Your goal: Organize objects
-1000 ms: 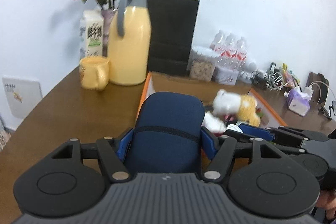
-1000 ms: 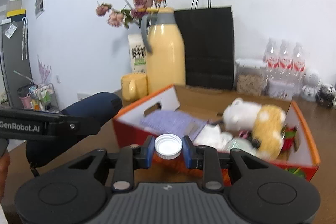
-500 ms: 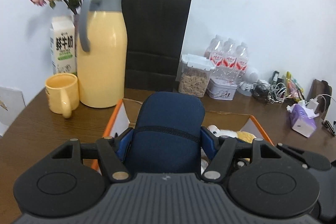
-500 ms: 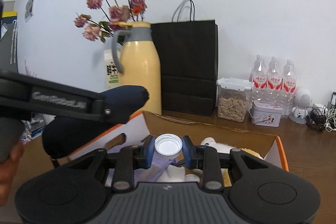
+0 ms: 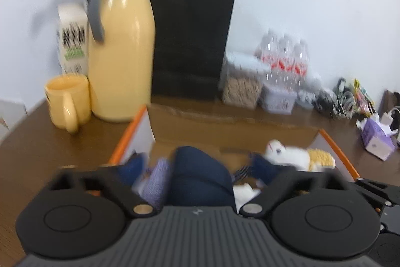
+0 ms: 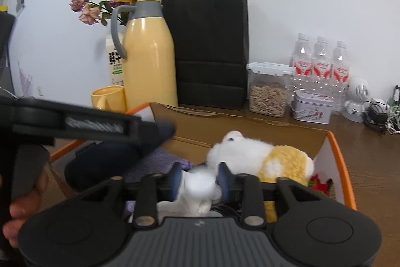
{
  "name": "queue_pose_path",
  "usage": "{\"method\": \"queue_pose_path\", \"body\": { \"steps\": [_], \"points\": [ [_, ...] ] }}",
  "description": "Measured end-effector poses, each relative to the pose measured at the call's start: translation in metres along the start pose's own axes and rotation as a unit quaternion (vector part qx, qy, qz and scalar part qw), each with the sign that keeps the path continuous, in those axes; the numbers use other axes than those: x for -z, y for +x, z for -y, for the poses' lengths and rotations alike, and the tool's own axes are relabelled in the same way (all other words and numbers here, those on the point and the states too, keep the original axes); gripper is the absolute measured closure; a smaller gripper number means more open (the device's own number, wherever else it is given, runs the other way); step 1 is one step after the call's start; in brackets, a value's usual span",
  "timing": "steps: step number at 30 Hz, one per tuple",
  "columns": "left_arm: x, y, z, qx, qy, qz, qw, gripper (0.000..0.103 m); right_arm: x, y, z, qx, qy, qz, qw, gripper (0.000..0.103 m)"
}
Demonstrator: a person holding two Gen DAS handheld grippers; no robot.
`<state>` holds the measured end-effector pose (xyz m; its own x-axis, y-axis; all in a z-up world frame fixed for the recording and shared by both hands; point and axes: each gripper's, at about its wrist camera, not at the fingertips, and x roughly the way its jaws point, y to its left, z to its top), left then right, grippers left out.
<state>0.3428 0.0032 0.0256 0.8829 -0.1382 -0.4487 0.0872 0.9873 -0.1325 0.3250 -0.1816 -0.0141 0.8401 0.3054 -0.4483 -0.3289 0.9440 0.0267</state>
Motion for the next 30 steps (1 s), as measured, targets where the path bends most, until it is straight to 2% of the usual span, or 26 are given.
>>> {"method": "queue_pose_path", "body": {
  "steps": [1,2,3,17,22,30],
  "points": [
    [0.0,-0.006,0.0,-0.001,0.004,0.02,0.9998,0.0,0.001,-0.002,0.0,0.009,-0.002,0.006,1.0,0.018],
    [0.0,-0.011,0.0,-0.001,0.009,0.028,0.9996,0.0,0.001,-0.004,0.0,0.016,-0.003,0.011,1.0,0.004],
    [0.0,-0.014,-0.001,-0.003,0.012,0.03,0.9995,0.0,0.0,-0.006,0.0,0.021,-0.004,0.016,1.0,0.002],
    [0.002,-0.024,-0.003,-0.014,0.013,0.036,0.9992,0.0,-0.003,-0.018,0.002,0.036,-0.001,0.028,0.999,0.0],
    [0.001,-0.049,-0.003,-0.005,0.015,0.063,0.9979,0.0,-0.008,-0.04,-0.004,0.038,-0.012,0.051,0.998,0.0],
    [0.009,-0.092,-0.012,-0.014,0.024,0.058,0.9979,0.0,-0.002,-0.081,-0.017,0.035,-0.017,0.05,0.998,0.0]
  ]
}}
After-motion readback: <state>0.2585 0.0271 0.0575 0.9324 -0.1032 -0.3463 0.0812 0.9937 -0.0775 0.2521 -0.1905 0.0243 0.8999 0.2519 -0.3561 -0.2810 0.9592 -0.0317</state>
